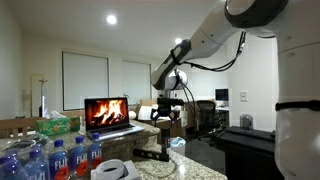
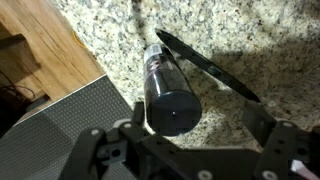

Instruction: Pick up the marker, seal tape and remote and put them on the box

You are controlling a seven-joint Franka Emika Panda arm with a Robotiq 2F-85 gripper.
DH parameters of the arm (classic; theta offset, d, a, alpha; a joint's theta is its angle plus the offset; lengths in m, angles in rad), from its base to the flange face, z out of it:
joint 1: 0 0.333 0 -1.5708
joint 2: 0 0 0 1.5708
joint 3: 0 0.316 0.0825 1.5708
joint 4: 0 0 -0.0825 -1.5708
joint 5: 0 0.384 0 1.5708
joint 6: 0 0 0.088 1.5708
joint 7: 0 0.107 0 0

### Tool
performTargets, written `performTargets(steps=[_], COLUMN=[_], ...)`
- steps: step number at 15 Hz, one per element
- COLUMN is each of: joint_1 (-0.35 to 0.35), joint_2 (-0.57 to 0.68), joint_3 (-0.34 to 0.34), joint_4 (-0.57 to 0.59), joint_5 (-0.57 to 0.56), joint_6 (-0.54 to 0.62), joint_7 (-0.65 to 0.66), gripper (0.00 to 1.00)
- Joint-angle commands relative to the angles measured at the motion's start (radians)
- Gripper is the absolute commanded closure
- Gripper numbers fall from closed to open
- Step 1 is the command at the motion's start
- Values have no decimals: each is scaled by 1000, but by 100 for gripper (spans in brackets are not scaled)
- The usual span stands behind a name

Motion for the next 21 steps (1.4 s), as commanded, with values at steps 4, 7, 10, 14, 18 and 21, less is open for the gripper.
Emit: performTargets(steps=[4, 7, 10, 14, 18, 21], joint_1=[-11, -12, -14, -15, -15, -14], joint_2=[-24, -6, 2, 22, 41, 56], joint_3=[-18, -25, -31, -36, -39, -39], joint_4=[-1, 11, 15, 25, 36, 46], joint_5=[21, 36, 47, 63, 72, 73], joint_6=[-48, -75, -91, -97, -100, -92], joint_7=[-17, -32, -38, -39, -40, -36], gripper=[0, 0, 0, 0, 9, 39])
